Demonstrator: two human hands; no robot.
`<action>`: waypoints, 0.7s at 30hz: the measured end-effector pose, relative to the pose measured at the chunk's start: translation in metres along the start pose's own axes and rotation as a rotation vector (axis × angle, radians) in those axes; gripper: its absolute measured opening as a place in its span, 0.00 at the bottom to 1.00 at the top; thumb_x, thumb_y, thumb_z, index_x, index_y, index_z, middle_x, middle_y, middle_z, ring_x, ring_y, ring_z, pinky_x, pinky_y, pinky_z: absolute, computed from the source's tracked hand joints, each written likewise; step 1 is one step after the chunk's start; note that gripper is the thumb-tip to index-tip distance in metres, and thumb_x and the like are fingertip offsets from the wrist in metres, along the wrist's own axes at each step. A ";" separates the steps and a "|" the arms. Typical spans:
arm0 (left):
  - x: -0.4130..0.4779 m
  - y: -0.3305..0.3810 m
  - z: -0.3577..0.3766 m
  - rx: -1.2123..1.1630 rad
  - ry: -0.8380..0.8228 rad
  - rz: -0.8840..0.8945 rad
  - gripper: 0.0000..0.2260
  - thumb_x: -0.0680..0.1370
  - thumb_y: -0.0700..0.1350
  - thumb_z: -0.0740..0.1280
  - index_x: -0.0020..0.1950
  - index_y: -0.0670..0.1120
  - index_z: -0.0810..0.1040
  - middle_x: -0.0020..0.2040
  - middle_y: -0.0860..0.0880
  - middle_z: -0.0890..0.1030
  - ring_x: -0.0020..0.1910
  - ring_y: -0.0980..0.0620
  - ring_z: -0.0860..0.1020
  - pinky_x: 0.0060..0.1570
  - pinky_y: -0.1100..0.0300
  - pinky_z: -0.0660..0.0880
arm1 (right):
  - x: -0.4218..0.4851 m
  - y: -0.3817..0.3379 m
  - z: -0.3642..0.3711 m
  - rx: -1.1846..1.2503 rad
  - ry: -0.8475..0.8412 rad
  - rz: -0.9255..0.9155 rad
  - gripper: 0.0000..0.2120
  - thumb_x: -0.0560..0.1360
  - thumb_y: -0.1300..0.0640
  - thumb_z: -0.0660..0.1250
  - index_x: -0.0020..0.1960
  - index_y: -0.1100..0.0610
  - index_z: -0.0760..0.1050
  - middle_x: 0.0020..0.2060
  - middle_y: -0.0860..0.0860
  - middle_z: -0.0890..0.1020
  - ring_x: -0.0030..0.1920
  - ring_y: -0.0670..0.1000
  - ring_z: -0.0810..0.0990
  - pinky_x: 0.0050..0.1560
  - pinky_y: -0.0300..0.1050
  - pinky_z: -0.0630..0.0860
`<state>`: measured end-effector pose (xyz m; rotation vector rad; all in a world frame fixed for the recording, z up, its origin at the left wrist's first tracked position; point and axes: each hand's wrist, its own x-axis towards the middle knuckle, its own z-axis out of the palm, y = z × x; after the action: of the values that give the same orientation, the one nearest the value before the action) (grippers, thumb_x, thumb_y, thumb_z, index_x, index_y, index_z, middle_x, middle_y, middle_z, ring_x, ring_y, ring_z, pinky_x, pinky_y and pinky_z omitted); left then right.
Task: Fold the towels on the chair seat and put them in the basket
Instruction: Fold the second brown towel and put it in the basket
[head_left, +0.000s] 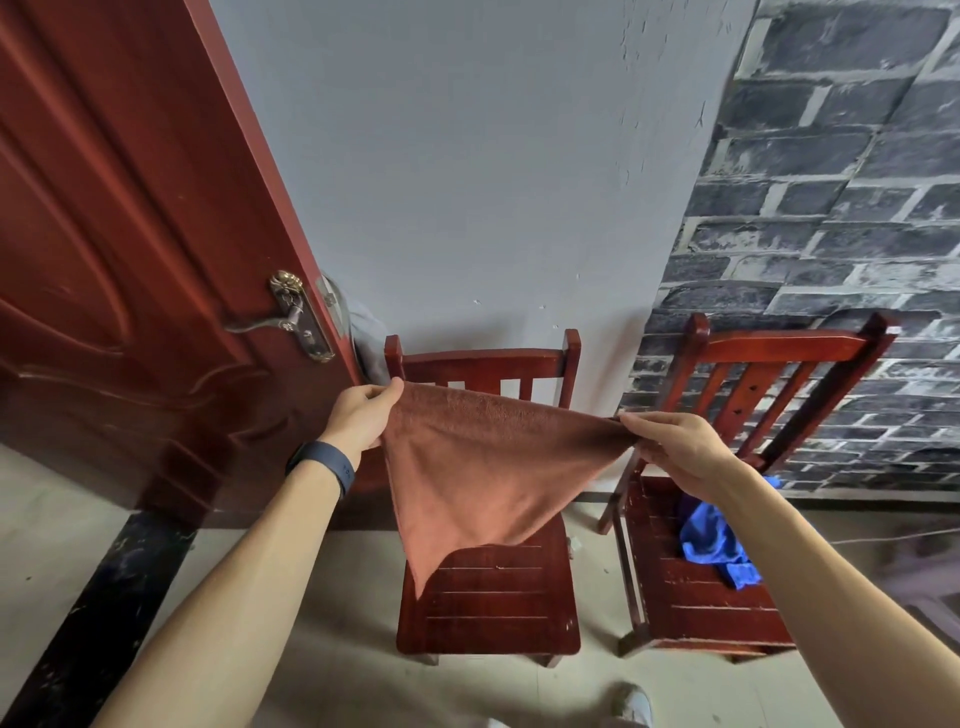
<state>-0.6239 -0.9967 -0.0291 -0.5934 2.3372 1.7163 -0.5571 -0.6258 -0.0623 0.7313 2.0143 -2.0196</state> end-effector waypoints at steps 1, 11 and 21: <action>0.000 -0.002 -0.001 -0.025 -0.015 -0.010 0.11 0.78 0.55 0.68 0.43 0.48 0.80 0.47 0.45 0.80 0.48 0.47 0.79 0.53 0.50 0.78 | 0.002 0.003 0.000 -0.004 0.038 0.015 0.10 0.74 0.55 0.75 0.49 0.61 0.85 0.41 0.59 0.82 0.36 0.49 0.75 0.38 0.42 0.72; -0.001 -0.016 -0.002 -0.121 -0.031 -0.092 0.08 0.78 0.56 0.68 0.47 0.53 0.81 0.48 0.48 0.80 0.46 0.48 0.77 0.46 0.54 0.75 | 0.007 0.021 0.010 -0.028 0.214 0.193 0.11 0.81 0.46 0.63 0.52 0.53 0.77 0.47 0.53 0.80 0.45 0.54 0.82 0.49 0.49 0.76; -0.002 -0.024 -0.022 -0.279 -0.242 -0.057 0.24 0.73 0.30 0.71 0.66 0.47 0.74 0.57 0.43 0.82 0.54 0.47 0.82 0.52 0.55 0.77 | 0.006 0.011 0.005 -0.140 -0.020 -0.083 0.27 0.71 0.74 0.69 0.67 0.56 0.74 0.53 0.61 0.83 0.47 0.55 0.84 0.49 0.46 0.79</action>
<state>-0.6102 -1.0236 -0.0425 -0.4588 1.9178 1.9804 -0.5579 -0.6305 -0.0750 0.6070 2.1819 -1.8965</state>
